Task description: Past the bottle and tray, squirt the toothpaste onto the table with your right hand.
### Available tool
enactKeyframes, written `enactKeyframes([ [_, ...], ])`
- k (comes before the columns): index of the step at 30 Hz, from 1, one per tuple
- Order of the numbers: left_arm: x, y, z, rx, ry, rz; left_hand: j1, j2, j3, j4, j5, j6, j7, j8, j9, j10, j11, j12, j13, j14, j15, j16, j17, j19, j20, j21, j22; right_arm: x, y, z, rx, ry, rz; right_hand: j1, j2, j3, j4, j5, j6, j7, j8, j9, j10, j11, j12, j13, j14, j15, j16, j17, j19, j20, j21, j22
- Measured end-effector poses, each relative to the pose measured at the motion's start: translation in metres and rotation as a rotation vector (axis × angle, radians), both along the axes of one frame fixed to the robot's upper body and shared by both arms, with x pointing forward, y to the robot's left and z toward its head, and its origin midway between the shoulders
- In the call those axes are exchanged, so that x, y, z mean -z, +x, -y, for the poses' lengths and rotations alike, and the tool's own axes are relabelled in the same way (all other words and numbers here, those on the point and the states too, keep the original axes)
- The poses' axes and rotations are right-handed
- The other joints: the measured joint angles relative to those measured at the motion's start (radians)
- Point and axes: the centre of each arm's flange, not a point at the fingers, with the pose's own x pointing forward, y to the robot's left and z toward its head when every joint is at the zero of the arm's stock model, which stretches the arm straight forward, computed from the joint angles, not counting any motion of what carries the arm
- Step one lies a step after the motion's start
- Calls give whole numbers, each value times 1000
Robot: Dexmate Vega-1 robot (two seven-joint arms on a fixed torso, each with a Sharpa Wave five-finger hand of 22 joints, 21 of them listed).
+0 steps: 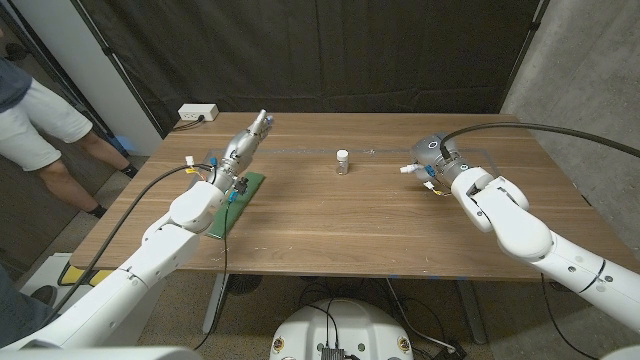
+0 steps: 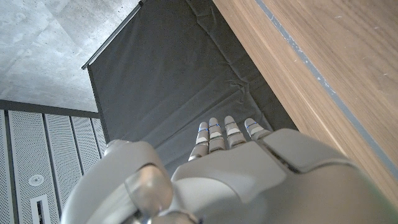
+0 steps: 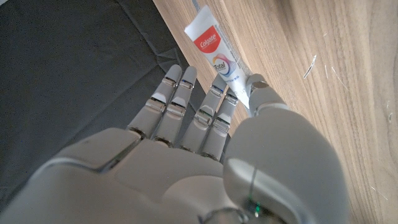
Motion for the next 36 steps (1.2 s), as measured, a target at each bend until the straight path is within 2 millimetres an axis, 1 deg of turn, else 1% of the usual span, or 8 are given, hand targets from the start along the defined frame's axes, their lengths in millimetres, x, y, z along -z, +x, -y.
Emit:
enactKeyframes([
  [2, 1, 0, 1, 9, 5, -7, 1, 1, 0, 0, 0, 0, 0, 0, 0, 0, 0, 0, 0, 0, 0, 0, 0, -4, 4, 0, 0, 0, 0, 0, -1, 2, 0, 3, 3, 0, 0, 0, 5, -5, 1, 0, 6, 5, 0, 0, 0, 0, 0, 0, 0, 0, 0, 0],
  [11, 2, 1, 0, 9, 6, -12, 4, 4, 0, 0, 0, 0, 0, 0, 0, 0, 0, 0, 0, 0, 0, 0, 0, -4, 4, 0, 0, 2, 2, 0, -3, 7, -7, 5, 5, 9, 0, -1, 50, -1, 18, 0, 59, 2, 0, 0, 40, -8, -1, 0, 7, -7, 6, 0],
  [13, 3, 1, -1, 9, 5, -13, 4, 4, 0, 0, 0, 0, 0, 0, 0, 0, 0, 0, 0, 0, 0, 0, 0, -4, 4, 0, 0, 2, 3, 0, -3, 9, -8, 5, 5, 9, 0, -1, 57, 0, 25, 3, 69, 2, 0, 2, 43, -11, -4, 0, 7, -7, 6, 0],
  [16, 3, 1, -1, 8, 5, -15, 4, 3, 0, 0, -4, 0, 0, 0, 0, 0, 0, 0, 0, 0, 0, 0, 0, -4, 4, 0, 0, 2, 3, 0, -4, 10, -10, 5, 5, 9, -1, -1, 60, -3, 26, 5, 76, 1, 0, 4, 54, -11, -4, 0, 11, -3, 6, 0],
  [22, 4, 1, -1, 10, 6, -15, 12, -4, 0, 0, -4, 0, 0, 0, 0, 0, 0, 0, 0, 0, 0, 0, 0, -4, 4, 0, 0, 3, 3, -1, -9, 12, -10, 8, 2, 14, -6, -4, 82, 4, 37, 5, 108, 3, 0, 4, 70, -16, -4, 0, 18, -7, 6, 0],
  [27, 5, 1, -1, 10, 6, -15, 12, -4, 0, 0, -4, 0, 0, 0, 0, 0, 0, 0, 0, 0, 0, 0, 0, -4, 4, 0, 0, 2, 3, -1, -14, 11, -4, 19, 4, 20, -3, -4, 86, 4, 38, 5, 112, 5, -1, 4, 71, -18, -4, 0, 22, -3, 6, 0],
  [29, 4, 1, -1, 10, 6, -14, 12, -4, 0, 0, -4, 4, -4, 0, 0, 0, 0, 0, 0, 0, 0, 0, 0, -4, 4, 0, 0, 3, 3, -1, -14, 11, -3, 20, 5, 20, -3, -5, 89, 4, 38, 4, 118, 0, -3, 4, 78, -20, -4, 0, 30, -5, 6, 0],
  [36, 5, 0, -1, 9, 5, -14, 12, -4, 0, 0, -4, 4, -4, 0, 0, 0, 0, 0, 0, 0, 0, 0, 0, -4, 4, 0, 0, 3, 3, -1, -18, 10, 1, 21, 7, 25, -6, -7, 90, 2, 37, 4, 113, 0, -12, 1, 81, -20, -15, 0, 30, -5, 6, 0],
])
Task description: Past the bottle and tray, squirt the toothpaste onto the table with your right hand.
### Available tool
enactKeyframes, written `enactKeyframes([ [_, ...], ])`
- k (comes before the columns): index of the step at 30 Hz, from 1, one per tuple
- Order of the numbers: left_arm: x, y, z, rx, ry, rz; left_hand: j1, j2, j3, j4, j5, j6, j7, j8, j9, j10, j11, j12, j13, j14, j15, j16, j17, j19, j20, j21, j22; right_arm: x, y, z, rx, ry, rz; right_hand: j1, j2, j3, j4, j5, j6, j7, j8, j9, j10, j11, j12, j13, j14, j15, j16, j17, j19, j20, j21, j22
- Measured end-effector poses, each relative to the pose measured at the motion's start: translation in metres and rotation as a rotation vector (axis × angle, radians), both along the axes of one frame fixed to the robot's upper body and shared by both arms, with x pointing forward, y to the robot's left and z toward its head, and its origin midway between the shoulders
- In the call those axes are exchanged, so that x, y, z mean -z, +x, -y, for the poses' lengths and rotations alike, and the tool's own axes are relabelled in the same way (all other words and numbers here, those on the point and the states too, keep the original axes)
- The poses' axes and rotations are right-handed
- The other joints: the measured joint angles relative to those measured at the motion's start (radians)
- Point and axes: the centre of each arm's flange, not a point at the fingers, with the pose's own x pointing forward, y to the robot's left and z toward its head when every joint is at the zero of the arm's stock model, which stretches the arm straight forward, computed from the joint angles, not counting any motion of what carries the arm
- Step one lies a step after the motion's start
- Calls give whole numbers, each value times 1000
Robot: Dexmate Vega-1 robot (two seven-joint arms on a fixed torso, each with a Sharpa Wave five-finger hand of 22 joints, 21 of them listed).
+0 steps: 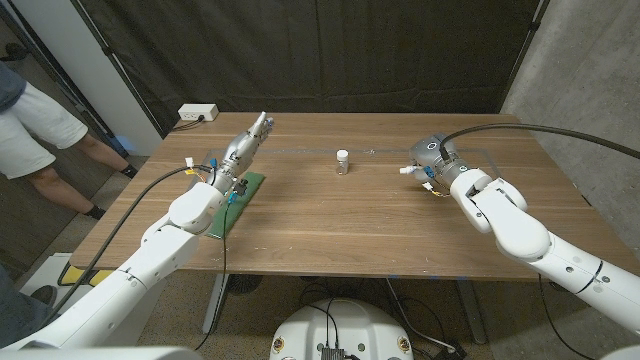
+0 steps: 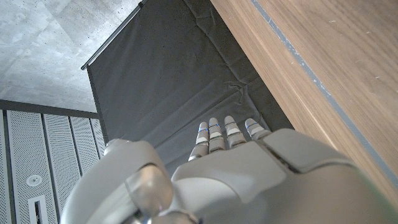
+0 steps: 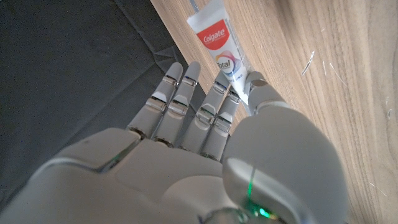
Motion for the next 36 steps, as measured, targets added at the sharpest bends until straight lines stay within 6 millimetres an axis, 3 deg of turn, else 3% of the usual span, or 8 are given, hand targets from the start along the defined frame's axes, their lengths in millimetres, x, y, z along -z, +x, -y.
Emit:
enactKeyframes([
  [3, 0, 0, 0, 0, 0, 1, 0, 0, 0, 0, 0, 0, 0, 0, 0, 0, 0, 0, 0, 0, 0, 0, 0, 0, 0, 0, 0, -1, 0, 0, 1, 0, 0, -1, -1, -5, 5, 4, -10, -10, -9, -2, -16, 2, -11, 0, -4, -1, -4, 0, 0, 0, 0, 0],
  [16, -1, -3, 2, -14, 1, 1, 7, 7, 0, 0, -4, 0, 0, 0, 0, 0, 0, 0, 0, 0, 0, 0, 0, -6, 6, 0, 0, 3, 2, 3, 16, 29, -19, -28, -28, -20, 14, 9, -41, -8, -28, -1, -45, 1, -34, 0, -28, 5, -8, 2, -17, -1, -6, 0],
  [36, -2, -6, 4, -30, 4, 5, 7, 7, 0, 0, -8, 0, 0, 0, 0, 0, 0, 0, 0, 0, 0, -4, 0, -13, -2, 0, 0, 22, -1, 2, 4, 94, -52, -57, -39, -31, 25, 10, -59, -5, -36, -2, -62, 2, -47, 0, -36, 10, -8, 2, -18, 0, -14, 0],
])
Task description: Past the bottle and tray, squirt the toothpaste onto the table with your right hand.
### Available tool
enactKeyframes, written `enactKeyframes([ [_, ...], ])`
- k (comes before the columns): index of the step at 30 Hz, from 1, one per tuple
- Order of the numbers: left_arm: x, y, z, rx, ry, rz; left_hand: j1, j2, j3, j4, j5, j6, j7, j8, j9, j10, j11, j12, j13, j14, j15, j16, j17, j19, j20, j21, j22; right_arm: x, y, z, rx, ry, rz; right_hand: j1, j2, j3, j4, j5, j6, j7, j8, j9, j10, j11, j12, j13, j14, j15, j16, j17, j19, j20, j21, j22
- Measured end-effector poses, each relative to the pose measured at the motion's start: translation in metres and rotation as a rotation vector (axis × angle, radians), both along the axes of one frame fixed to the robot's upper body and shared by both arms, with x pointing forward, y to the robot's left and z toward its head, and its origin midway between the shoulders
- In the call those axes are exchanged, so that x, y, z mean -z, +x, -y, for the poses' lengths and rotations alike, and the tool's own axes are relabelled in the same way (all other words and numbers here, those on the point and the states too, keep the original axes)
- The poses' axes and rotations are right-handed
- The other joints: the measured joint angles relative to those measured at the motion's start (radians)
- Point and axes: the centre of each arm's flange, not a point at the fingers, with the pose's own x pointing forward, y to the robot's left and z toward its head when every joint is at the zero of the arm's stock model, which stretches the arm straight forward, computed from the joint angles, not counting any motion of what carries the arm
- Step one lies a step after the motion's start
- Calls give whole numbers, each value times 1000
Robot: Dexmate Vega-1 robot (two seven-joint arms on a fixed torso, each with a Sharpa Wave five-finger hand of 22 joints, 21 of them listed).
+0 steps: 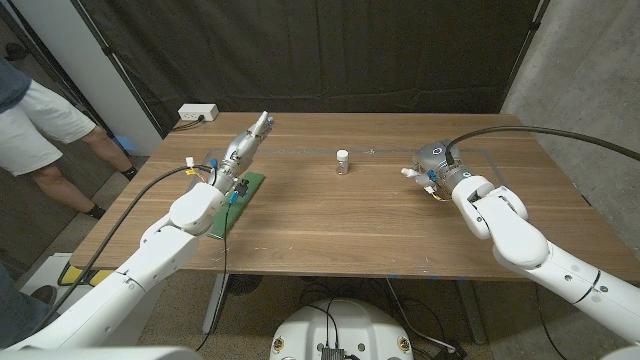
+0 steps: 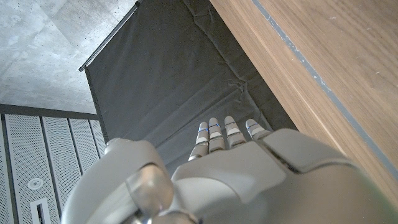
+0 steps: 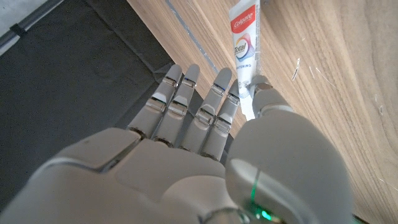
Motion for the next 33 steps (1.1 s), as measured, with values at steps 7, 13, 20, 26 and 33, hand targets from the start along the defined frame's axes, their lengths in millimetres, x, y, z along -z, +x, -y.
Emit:
enactKeyframes([
  [7, 1, -2, 0, 0, 3, 0, 0, 0, 0, 0, 0, 0, 0, 0, 0, 0, 0, -5, 0, 0, 0, 0, 0, -4, 4, 0, 0, 12, -3, 6, 16, 86, -18, -4, 4, -4, 4, 0, 0, 0, 0, 0, 0, 0, 0, 0, 0, 0, 0, 0, 0, 0, 0, 0],
  [13, 3, -1, -1, -1, 4, -3, 0, 0, 0, 0, 0, 0, 0, 0, 0, 0, 0, -5, 0, 0, 0, 0, 0, -4, 4, 0, 0, 24, -7, 6, 28, 115, -44, -4, 4, -4, 4, 0, 0, 0, 0, 0, 0, 0, 0, 0, 0, 0, 0, 0, 0, 0, 0, 0],
  [20, 3, 2, 0, 13, 11, -5, 0, 0, 4, 4, 0, 0, 0, 0, 0, 0, 0, -5, 0, 0, 0, 0, 0, -3, 4, 0, 0, 37, -11, 5, 41, 124, -89, -4, 4, -4, 4, -1, 0, 0, 0, 0, 0, 0, 0, 0, 0, 0, 0, 0, 0, 0, 0, 0],
  [26, 2, 4, 0, 19, 11, -5, 3, 3, 4, 4, -4, 0, 0, 0, 0, 0, 0, -5, 0, 0, 0, 0, 0, -7, 7, 0, 0, 46, -13, 3, 53, 127, -127, -4, 4, -4, 4, -1, 0, 0, 0, 0, 0, 0, 0, 0, 0, 0, 0, 0, -5, 5, 0, 0],
  [33, 1, 6, -1, 23, 16, -3, 3, 3, 4, 4, -4, 0, 0, 0, 0, 0, 0, -5, 0, 0, 0, 0, 0, -7, 7, 0, 0, 54, -13, -1, 59, 147, -154, -5, 4, -4, 4, -1, 0, 0, 0, 0, 0, 0, 0, 0, 0, 0, 0, 0, -9, 2, 0, 0],
])
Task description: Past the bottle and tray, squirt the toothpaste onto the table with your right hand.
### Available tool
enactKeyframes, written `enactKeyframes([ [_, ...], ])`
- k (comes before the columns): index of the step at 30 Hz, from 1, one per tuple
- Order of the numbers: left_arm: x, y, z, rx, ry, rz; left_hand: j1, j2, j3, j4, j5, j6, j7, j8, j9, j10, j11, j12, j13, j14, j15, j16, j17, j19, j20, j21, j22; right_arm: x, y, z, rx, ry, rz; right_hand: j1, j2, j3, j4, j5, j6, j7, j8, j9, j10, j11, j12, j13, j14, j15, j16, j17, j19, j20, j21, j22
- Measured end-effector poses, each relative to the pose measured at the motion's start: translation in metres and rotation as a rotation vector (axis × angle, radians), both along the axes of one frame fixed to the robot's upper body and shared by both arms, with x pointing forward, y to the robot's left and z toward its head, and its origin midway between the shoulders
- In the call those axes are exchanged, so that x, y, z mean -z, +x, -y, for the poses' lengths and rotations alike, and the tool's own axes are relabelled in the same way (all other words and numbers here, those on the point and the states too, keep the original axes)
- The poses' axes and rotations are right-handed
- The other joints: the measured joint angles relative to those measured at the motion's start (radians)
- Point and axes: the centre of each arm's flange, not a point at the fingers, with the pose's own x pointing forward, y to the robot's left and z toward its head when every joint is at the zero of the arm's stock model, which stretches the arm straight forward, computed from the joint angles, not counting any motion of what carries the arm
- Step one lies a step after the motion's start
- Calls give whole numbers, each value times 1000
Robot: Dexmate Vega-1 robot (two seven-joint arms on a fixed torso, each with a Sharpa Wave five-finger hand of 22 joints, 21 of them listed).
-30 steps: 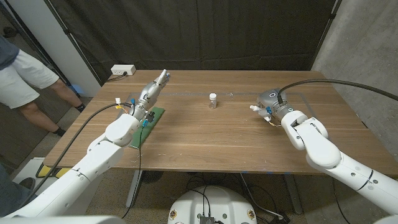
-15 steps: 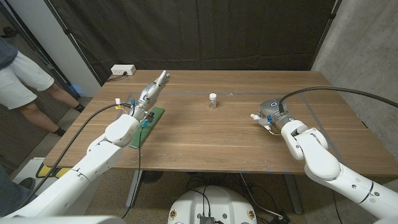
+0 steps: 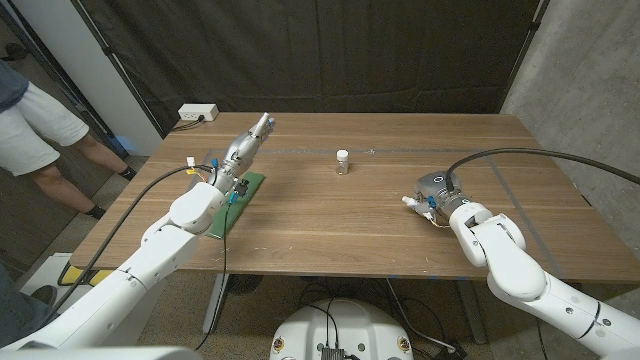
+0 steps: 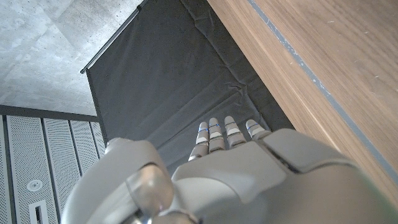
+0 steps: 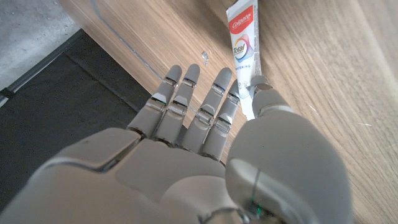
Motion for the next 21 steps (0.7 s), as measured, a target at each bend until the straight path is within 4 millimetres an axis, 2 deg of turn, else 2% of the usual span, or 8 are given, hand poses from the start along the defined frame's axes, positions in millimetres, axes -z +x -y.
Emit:
enactKeyframes([
  [9, -3, 3, 1, 9, 5, 4, 0, 0, 0, 0, 0, 0, 0, 0, 0, 0, 0, 0, 0, 0, 0, 0, 0, 0, 0, 0, 0, 5, 1, -4, 13, 41, -7, -36, -18, -15, 10, 0, 0, 0, -8, -3, 0, 0, -4, 0, -9, 2, 0, 0, -9, 2, -7, 0],
  [14, -3, 4, 1, 13, -1, 4, 0, 0, 0, 0, 0, 0, 0, 0, 0, 0, 0, 0, 0, 0, 0, 0, 0, 0, 0, 0, 0, 5, 3, -7, 17, 61, -12, -61, -25, -27, 21, 0, -18, 0, -27, -5, -16, 2, -12, 0, -24, 2, 0, 0, -9, 1, -7, 0],
  [21, -4, 4, -1, 11, -7, 5, 0, 0, 0, 0, 0, 0, 0, 0, 0, 0, 0, 0, 0, 0, 0, 0, 0, 0, 0, 0, 0, 5, 6, -10, 26, 68, -23, -81, -30, -32, 15, 0, -84, 0, -63, -2, -85, 2, -30, 0, -73, 16, 0, 0, -51, 12, -28, 0],
])
